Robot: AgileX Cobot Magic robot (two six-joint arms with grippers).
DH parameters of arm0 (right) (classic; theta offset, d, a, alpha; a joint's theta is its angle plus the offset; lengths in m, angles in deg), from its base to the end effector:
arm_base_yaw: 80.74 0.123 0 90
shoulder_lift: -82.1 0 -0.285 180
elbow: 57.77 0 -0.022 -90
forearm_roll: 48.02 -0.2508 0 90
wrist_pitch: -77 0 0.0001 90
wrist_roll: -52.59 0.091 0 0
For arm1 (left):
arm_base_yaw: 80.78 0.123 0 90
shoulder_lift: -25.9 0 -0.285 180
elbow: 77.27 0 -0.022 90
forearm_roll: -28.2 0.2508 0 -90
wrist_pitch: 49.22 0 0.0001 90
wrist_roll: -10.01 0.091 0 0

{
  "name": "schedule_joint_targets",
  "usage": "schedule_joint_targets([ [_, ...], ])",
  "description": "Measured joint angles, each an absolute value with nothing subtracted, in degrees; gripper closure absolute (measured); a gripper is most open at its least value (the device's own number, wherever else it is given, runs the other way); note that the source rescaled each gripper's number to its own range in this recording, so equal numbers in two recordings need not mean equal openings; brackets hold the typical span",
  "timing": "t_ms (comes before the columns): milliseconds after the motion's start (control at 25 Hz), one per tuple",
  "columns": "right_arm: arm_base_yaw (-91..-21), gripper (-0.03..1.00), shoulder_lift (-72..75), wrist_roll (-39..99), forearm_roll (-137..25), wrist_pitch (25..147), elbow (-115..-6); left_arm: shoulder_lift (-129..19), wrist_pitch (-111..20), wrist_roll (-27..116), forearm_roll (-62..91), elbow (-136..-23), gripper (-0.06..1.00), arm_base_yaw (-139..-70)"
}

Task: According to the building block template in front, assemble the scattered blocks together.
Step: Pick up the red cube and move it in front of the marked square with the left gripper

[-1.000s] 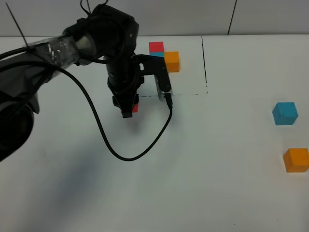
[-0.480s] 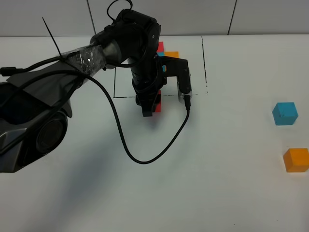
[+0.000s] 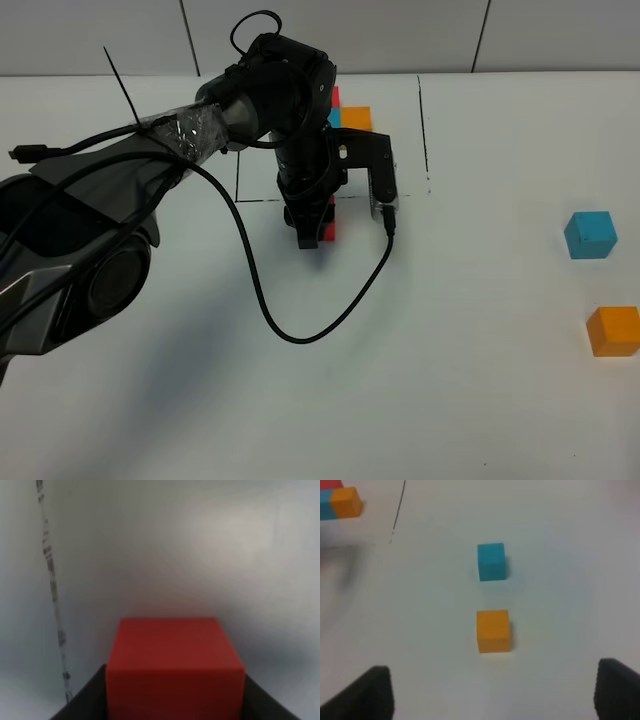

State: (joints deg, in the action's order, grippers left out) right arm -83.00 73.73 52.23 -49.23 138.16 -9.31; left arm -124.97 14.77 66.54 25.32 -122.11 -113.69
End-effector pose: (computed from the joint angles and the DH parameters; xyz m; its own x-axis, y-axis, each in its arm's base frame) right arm -0.0037 0.0018 0.2773 -0.4688 0.0224 -0.8830 0.0249 0.9996 0.0121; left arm 0.4274 -0.2815 0.1241 -0.0196 0.9906 -0.1356 0.9924 0.0357 0.1175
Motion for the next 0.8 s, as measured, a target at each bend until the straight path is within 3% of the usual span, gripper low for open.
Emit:
schedule_joint_targets([
  [800,-83.0,0.32,73.7,52.2,-49.2,138.2,-9.3,-125.0,14.1,66.8,25.3,-122.2,0.94,-113.7],
])
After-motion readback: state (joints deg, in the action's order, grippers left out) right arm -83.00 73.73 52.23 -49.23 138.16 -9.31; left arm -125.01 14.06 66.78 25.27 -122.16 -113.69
